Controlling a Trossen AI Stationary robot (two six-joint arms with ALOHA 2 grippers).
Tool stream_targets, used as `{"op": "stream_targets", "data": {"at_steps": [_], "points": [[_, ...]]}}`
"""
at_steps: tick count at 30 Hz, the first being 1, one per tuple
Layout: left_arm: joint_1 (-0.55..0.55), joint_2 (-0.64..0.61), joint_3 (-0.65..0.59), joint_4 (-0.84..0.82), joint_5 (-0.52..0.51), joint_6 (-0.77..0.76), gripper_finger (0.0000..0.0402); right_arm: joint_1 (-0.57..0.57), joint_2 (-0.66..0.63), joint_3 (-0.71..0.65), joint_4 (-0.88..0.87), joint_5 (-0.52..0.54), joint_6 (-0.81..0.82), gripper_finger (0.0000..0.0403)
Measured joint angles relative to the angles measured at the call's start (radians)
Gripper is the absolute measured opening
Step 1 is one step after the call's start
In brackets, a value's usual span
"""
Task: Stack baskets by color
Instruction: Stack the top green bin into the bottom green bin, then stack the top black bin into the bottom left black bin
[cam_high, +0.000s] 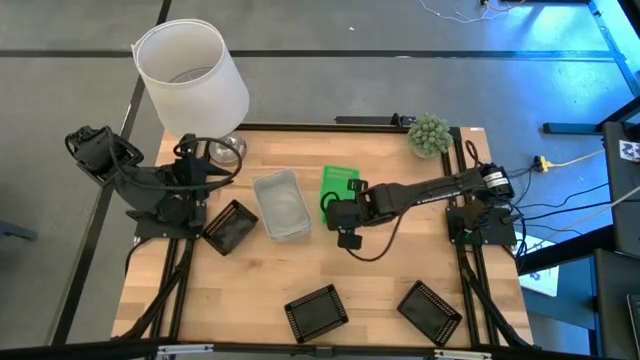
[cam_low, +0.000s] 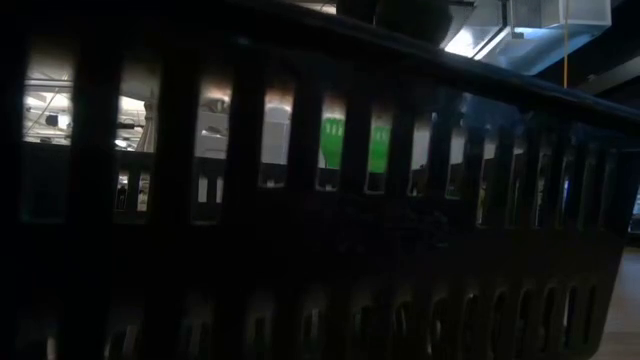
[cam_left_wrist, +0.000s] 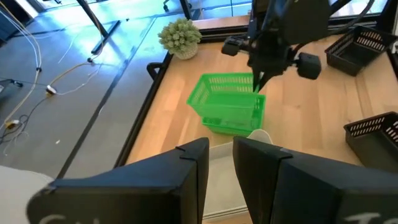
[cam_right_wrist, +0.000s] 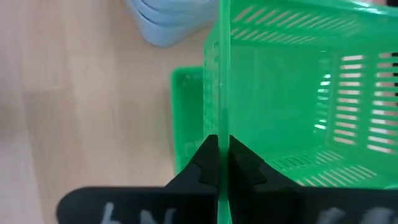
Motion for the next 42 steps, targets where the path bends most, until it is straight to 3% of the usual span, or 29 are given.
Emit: {"op": "stream_targets", "data": {"at_steps": [18,28,36,42], "points": [[0.0,0.0,0.0,0.0,0.007,-0.042,0.0066,-0.047,0.132,0.0,-0.01,-0.097,0.006,0.0004],[0.0,0.0,0.0,0.0,0.008,-0.07,0.0066,-0.051,0.131,0.001,0.024,-0.095,0.02,0.0064],[0.0,0.0,0.0,-0.01,0.004,-0.083,0.0066,-0.046,0.129,0.096,-0.013,-0.173,0.006,0.0081],[0.0,0.0,0.0,-0.06,0.008,-0.16,0.0066,-0.017,0.129,0.202,-0.015,-0.116,-0.018,0.0081]]}}
